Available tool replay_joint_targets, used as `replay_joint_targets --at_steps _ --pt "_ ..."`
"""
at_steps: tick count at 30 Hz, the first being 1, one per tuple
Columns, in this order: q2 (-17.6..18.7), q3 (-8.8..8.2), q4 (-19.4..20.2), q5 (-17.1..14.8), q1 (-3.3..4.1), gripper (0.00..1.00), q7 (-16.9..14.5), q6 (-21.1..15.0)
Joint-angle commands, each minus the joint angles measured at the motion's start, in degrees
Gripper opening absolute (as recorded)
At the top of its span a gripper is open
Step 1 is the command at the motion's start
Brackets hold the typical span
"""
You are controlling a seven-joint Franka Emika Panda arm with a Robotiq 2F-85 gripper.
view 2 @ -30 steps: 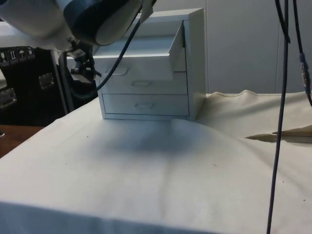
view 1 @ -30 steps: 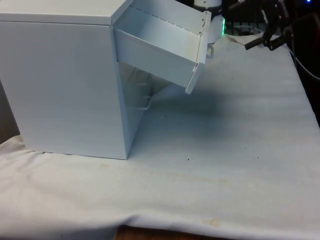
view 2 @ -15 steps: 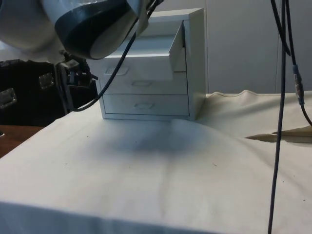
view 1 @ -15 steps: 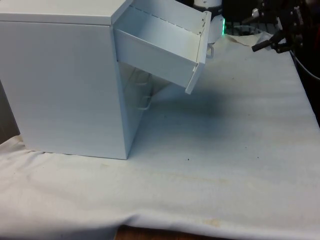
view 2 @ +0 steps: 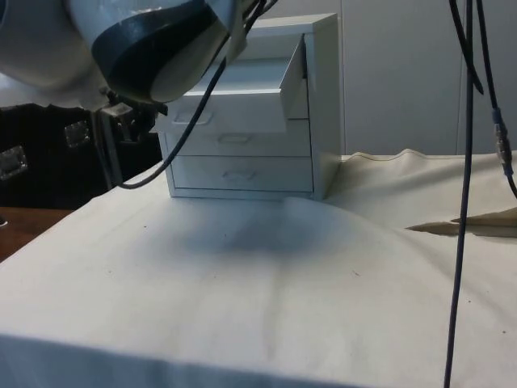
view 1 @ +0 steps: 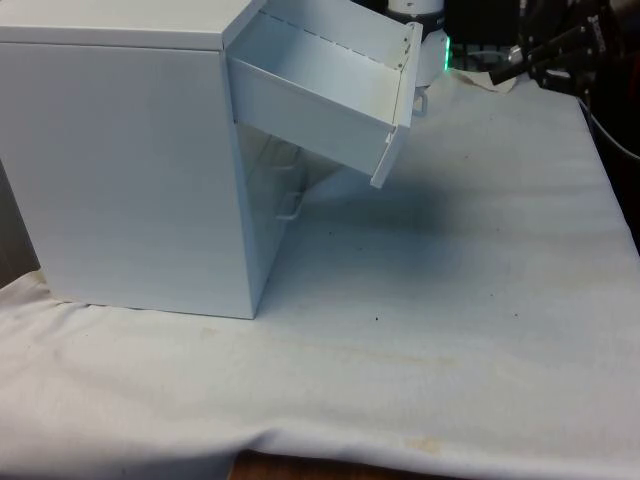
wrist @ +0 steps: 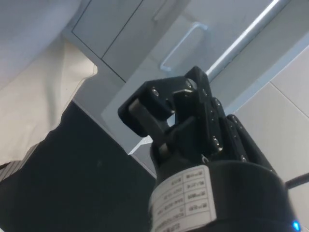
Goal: Open the drawer, then close it.
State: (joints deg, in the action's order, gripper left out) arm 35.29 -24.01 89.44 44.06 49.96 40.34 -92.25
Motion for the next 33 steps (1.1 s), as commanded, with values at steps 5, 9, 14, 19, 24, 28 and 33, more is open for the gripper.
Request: replay_joint_targets --at_steps 5,9,14,19,24,28,33 --pt "0.11 -0.23 1.72 -0.11 -1.03 0.00 0.74 -2.18" --pt "0.34 -0.69 2.46 -0.17 -1.26 0.00 1.15 -2.69" --pt "-0.57 -1.03 4.58 -0.86 -2.29 0.00 1.83 -6.07" --pt "-1.55 -1.95 6.36 -0.97 -2.46 0.00 2.35 -7.62" --pt "-2.35 -2.41 7.73 -1.03 -2.92 0.00 2.75 -8.94" --pt "-2.81 -2.92 8.59 -1.09 -3.15 0.00 2.64 -9.91" --pt "-2.92 -3.44 9.00 -0.80 -3.32 0.00 2.46 -9.97"
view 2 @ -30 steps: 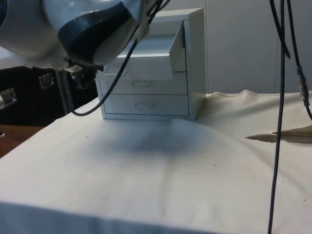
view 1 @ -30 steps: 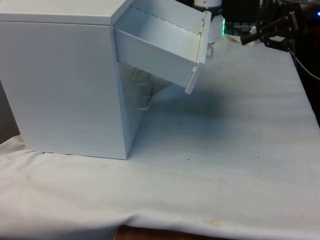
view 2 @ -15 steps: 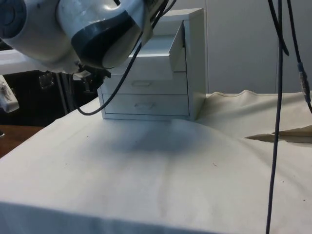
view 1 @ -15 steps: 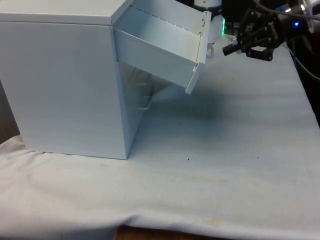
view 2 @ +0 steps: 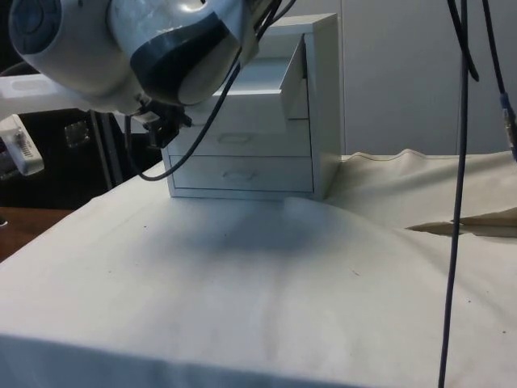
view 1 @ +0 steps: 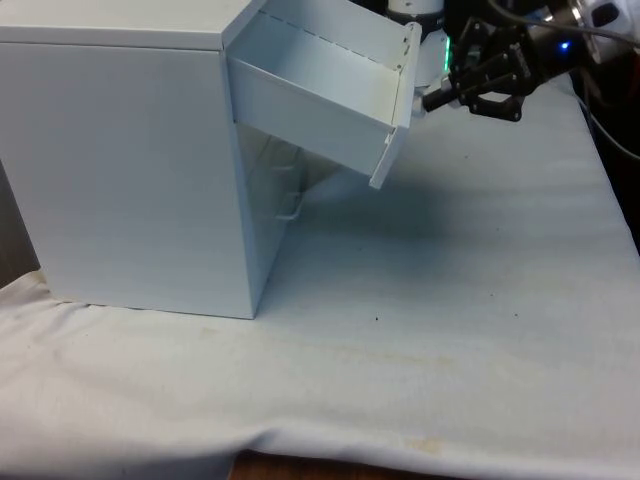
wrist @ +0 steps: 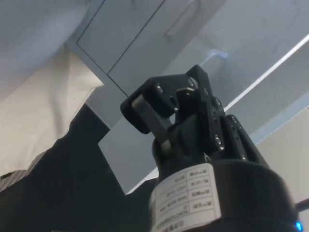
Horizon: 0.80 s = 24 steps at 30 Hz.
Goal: Open the drawer, then close it.
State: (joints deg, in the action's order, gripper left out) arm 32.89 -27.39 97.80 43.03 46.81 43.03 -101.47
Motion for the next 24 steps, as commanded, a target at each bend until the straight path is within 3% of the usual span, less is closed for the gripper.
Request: replay_joint_targets --at_steps 1,7,24 --pt "-0.52 -0.23 0.63 0.40 -0.17 0.00 -0.40 -0.52" --pt "-0.11 -0.34 -0.11 0.69 0.00 0.00 -0.46 1.09" --pt "-0.69 -0.92 -0.52 5.39 0.29 0.00 -1.66 5.79"
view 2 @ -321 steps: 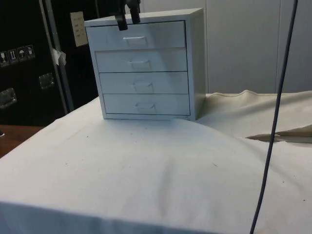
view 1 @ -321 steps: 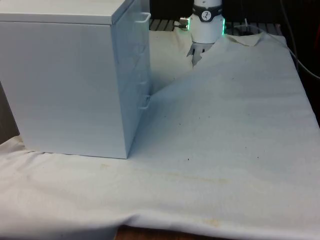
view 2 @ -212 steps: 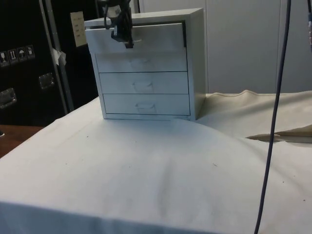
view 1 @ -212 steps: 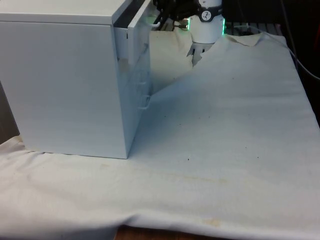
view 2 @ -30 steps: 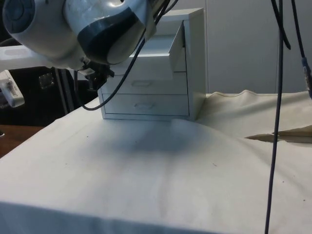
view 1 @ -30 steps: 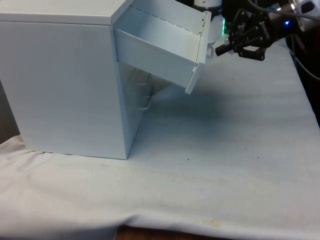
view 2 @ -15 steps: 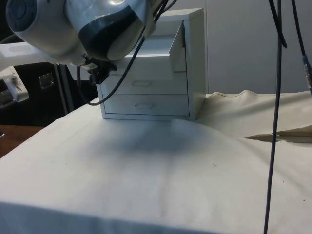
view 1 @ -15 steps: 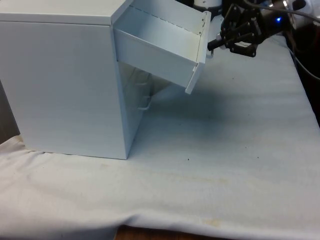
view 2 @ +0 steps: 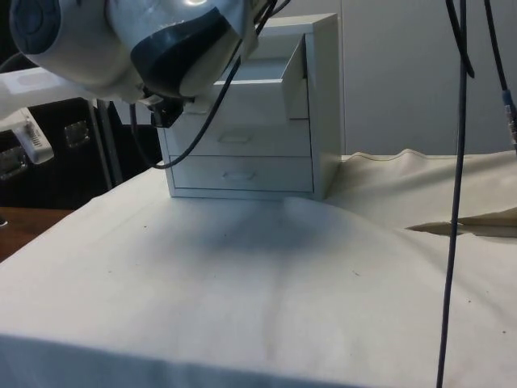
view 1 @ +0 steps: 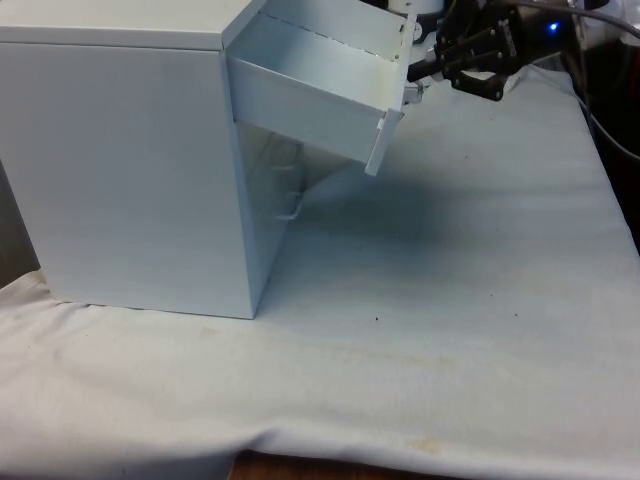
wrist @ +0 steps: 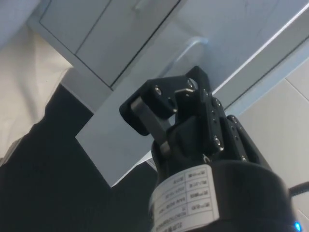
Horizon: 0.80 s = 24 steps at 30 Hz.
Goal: Open the drawer, then close it.
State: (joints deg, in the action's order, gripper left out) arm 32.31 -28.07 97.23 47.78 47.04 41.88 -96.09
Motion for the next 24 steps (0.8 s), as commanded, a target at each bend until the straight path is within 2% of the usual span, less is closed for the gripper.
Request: replay_joint_targets --at_steps 1,9,10,16,19,24 --pt "0.00 0.00 0.00 0.00 0.00 0.00 0.00 0.00" --pt "-0.34 -1.03 0.11 2.69 -0.11 0.00 -0.86 1.49" --pt "0.00 -0.74 -0.17 2.12 -0.06 0.00 -0.40 1.60" --pt "-0.86 -2.52 0.40 2.92 -0.17 0.00 -1.49 1.03" --pt "-0.34 -2.81 -0.17 2.23 -0.06 0.00 -1.32 1.60" --pt "-1.20 -4.01 0.52 2.92 -0.29 0.00 -2.12 0.74"
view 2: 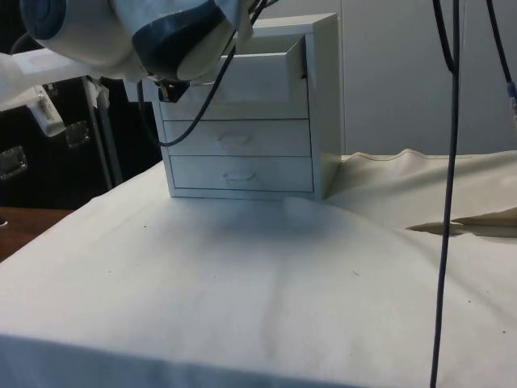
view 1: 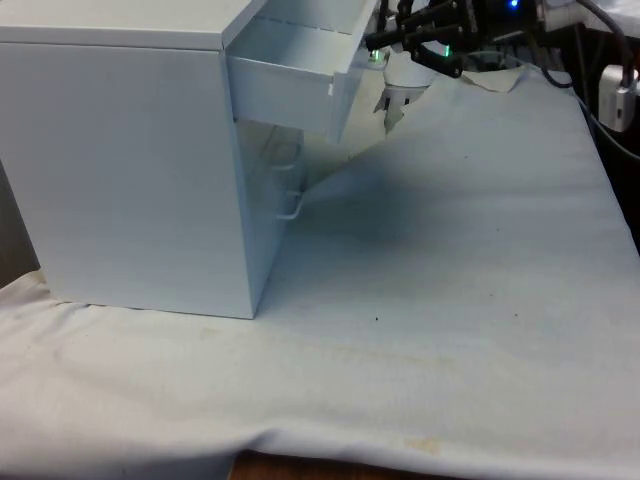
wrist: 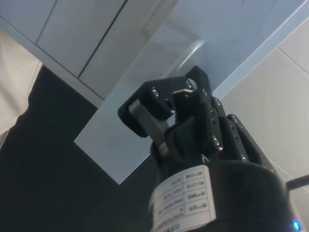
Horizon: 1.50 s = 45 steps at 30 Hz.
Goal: Open the drawer, then close it.
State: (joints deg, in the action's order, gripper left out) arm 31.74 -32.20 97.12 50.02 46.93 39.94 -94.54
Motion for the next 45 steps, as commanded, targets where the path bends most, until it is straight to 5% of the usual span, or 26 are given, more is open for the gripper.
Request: replay_joint_targets --at_steps 1,28,36,37,39,45 --pt "-0.69 -0.29 0.69 0.69 -0.17 0.00 -0.34 -0.80" --pt "-0.40 -5.61 0.06 0.11 -0.23 0.00 -2.06 -0.29" --pt "-0.86 -7.10 1.49 -0.11 -1.26 0.00 -2.12 -3.55" --pt "-0.40 -7.39 0.97 -0.29 -0.74 0.00 -2.01 -2.41" --pt "-1.03 -7.56 1.72 -0.57 -1.43 0.00 -2.12 -4.41" --pt "-0.80 -8.77 1.66 -0.86 -1.15 0.00 -2.01 -4.41"
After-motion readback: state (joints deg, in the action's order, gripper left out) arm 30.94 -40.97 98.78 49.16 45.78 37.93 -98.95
